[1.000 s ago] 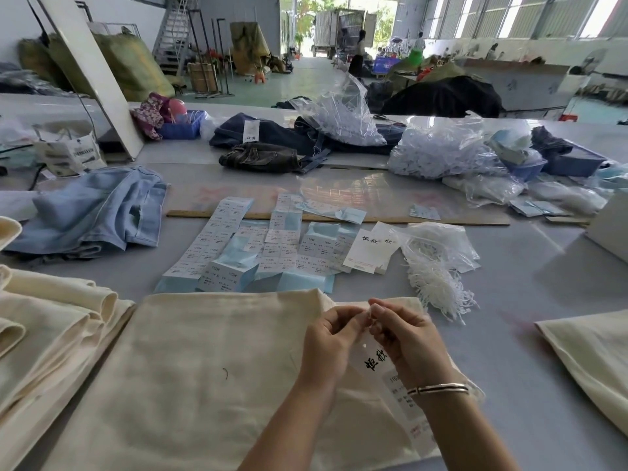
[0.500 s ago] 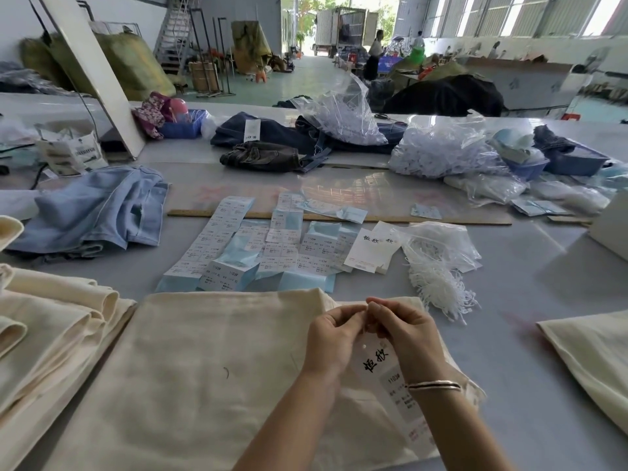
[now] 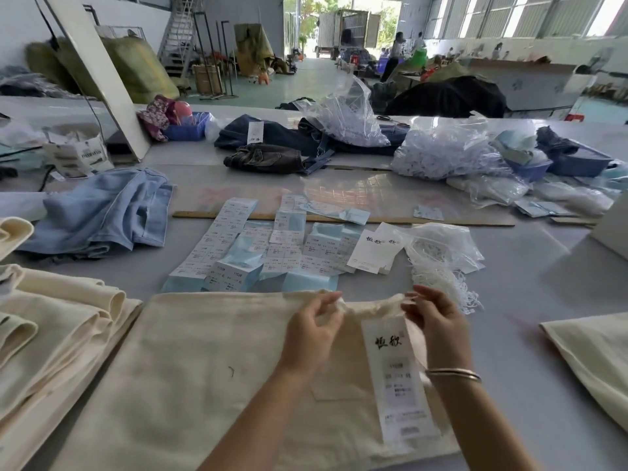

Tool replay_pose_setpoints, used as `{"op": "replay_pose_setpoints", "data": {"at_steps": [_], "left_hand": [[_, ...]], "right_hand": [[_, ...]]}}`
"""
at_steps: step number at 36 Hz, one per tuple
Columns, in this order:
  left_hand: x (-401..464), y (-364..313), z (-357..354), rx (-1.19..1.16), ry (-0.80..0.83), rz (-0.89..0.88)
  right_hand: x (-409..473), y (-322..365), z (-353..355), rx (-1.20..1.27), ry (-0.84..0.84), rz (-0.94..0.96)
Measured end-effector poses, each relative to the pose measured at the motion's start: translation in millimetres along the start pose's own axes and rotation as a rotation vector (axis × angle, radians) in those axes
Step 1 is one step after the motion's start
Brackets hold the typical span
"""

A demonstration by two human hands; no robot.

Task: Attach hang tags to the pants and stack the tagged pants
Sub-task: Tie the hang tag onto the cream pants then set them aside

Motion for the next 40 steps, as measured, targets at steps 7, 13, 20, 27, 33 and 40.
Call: {"op": "replay_pose_setpoints", "data": {"at_steps": [7, 13, 20, 27, 33, 40], "left_hand": [[-10, 39, 135, 0.644, -0.343, 0.078], [-49, 65, 243, 0.919, -0.59, 0.319], [-63, 87, 295, 0.979, -0.474, 0.532], [-64, 89, 285, 0.725, -0.273, 0.603], [-48, -6, 224, 0.855, -0.215, 0.163], [-54, -100, 137, 0.684, 0.107, -0.152]], "right_hand": [[9, 34, 29, -0.39, -0.188, 0.198], [-65, 18, -77, -0.77, 0.338, 0.499], [-115, -86, -124, -1.308, 0.816, 0.43], [-115, -94, -126, -1.383, 0.805, 0.466], [-128, -55, -155, -1.193, 0.8, 0.616], [-163, 69, -220, -0.884, 0.655, 1.091]]}}
Point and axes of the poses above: each hand's wrist, its own x-axis towards the middle knuckle, its own z-axis out of the back of the hand, y = z × x, the point moved 9 cm from there along x, towards the middle knuckle, and after that the axes turned 3 degrees about -x, right-handed, at the moved point
